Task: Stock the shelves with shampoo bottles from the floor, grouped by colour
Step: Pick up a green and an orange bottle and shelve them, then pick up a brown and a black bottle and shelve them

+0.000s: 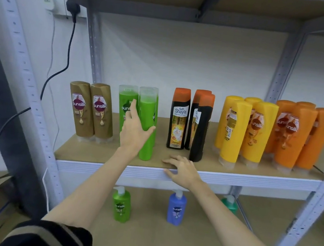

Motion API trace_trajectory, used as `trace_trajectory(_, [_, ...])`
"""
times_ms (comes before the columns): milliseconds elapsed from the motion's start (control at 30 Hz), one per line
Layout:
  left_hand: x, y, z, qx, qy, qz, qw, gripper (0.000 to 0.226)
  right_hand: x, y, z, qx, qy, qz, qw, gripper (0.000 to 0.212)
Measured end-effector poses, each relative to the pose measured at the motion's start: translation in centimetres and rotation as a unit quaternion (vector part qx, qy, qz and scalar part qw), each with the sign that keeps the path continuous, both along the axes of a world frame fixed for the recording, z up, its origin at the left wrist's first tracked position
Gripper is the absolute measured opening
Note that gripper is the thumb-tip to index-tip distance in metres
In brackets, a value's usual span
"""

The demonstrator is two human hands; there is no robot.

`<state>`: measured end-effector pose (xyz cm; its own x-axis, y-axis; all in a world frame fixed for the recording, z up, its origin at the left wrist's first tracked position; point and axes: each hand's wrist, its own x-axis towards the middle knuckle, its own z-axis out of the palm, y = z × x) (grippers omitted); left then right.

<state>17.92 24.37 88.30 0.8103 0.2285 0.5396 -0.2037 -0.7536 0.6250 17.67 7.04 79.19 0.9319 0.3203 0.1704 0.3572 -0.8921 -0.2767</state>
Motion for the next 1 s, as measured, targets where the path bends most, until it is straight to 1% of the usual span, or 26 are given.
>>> trace_trajectory(167, [-1.0,1.8,-1.4,-0.007,0.019,-0.03,0.999,0.086,-0.8,0.1,0.0,0.017,-0.008,-0.012,1.0,0.042])
trace_trajectory(333, [-4.0,2.5,-4.1,0.005,0.028,-0.079,0.996,0.055,-2.8,0.8,-0.1,0.077,-0.063,-0.007,0.995,0.041])
trace_trajectory(400, [-5.6,2.6,-6.3,0.012,0.014,-0.098,0.995,0.045,-4.2,1.7,-0.2,0.093,-0.078,0.02,0.992,0.038])
trace_trajectory(467, [-7.3,2.8,-9.0,0.01,0.003,-0.102,0.995,0.037,-5.7,2.7,-1.0,0.13,-0.096,0.06,0.985,0.038])
trace_trajectory(533, [-9.3,3.2,-11.9,-0.011,0.032,-0.081,0.996,0.033,-7.4,3.5,-2.6,0.166,-0.093,0.082,0.978,0.037])
trace_trajectory(567, [-10.3,3.5,-13.6,-0.014,0.051,-0.066,0.996,0.032,-8.1,3.6,-3.6,0.168,-0.078,0.09,0.979,0.035])
trace_trajectory(700, [-13.9,5.4,-22.0,0.007,0.142,-0.022,0.99,0.032,-9.8,3.1,-9.9,0.126,0.021,0.097,0.987,0.037])
trace_trajectory(800, [-16.3,6.8,-28.9,-0.019,0.26,0.0,0.965,0.036,-11.2,2.3,-16.7,0.115,0.108,0.056,0.986,0.039])
trace_trajectory(867, [-17.5,7.9,-34.0,-0.04,0.323,0.014,0.946,0.037,-11.9,1.6,-22.0,0.107,0.162,0.041,0.98,0.038])
trace_trajectory(933, [-18.5,9.0,-39.4,-0.06,0.357,0.038,0.931,0.037,-12.1,1.0,-27.7,0.101,0.184,0.027,0.977,0.038])
trace_trajectory(1000, [-19.6,10.3,-45.5,-0.073,0.373,0.057,0.923,0.035,-12.4,0.9,-33.9,0.086,0.214,0.019,0.973,0.04])
